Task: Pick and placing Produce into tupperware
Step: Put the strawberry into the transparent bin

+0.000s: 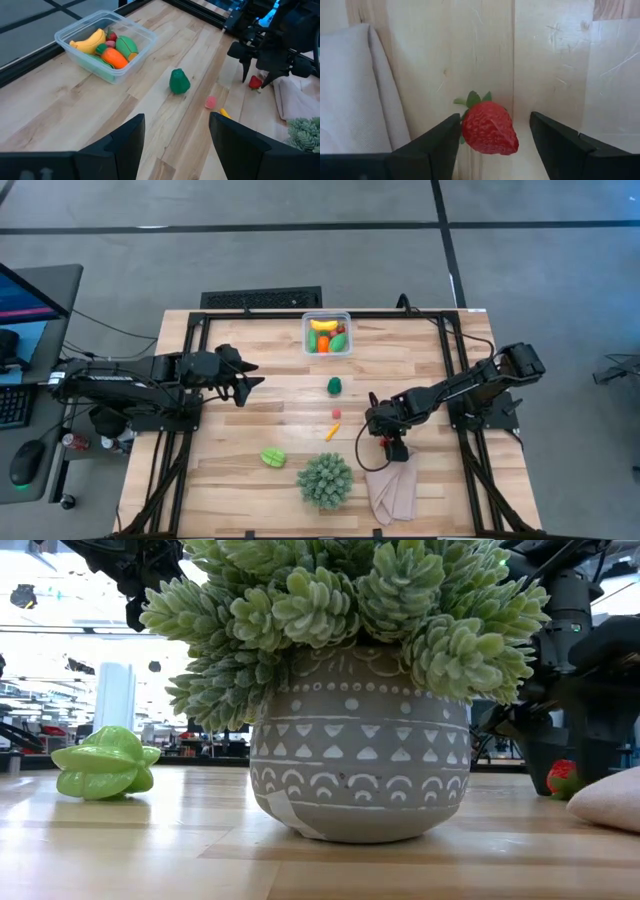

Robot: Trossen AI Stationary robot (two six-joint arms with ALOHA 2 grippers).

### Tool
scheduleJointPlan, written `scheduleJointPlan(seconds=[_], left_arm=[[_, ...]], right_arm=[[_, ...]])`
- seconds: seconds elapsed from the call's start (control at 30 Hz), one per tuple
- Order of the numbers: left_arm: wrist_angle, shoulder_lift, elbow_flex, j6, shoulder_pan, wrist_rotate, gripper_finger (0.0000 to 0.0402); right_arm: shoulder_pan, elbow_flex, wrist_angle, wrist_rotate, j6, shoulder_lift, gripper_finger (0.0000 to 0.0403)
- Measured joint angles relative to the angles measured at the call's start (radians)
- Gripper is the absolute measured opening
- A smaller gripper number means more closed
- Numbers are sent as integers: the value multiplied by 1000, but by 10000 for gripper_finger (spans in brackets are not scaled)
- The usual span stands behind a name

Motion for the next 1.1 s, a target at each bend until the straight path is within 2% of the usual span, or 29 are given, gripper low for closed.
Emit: scheduleJointPlan(seconds=[0.23,0.37,0.47,0.7,1.1], left_arm=[[-1,0,0,6,0,-2,213],[-1,0,0,13,0,-8,213],[-1,0,0,14,0,-8,213],[-1,0,0,14,0,-9,213],[-1,0,0,13,0,-9,213]], right_arm=[[-1,-2,-6,0,1,0,159],[-1,-2,-6,-1,2,0,133],[-1,-2,-6,-3,2,0,136],[-1,-2,-4,-10,2,0,174],[0,-2,-4,-10,2,0,152]])
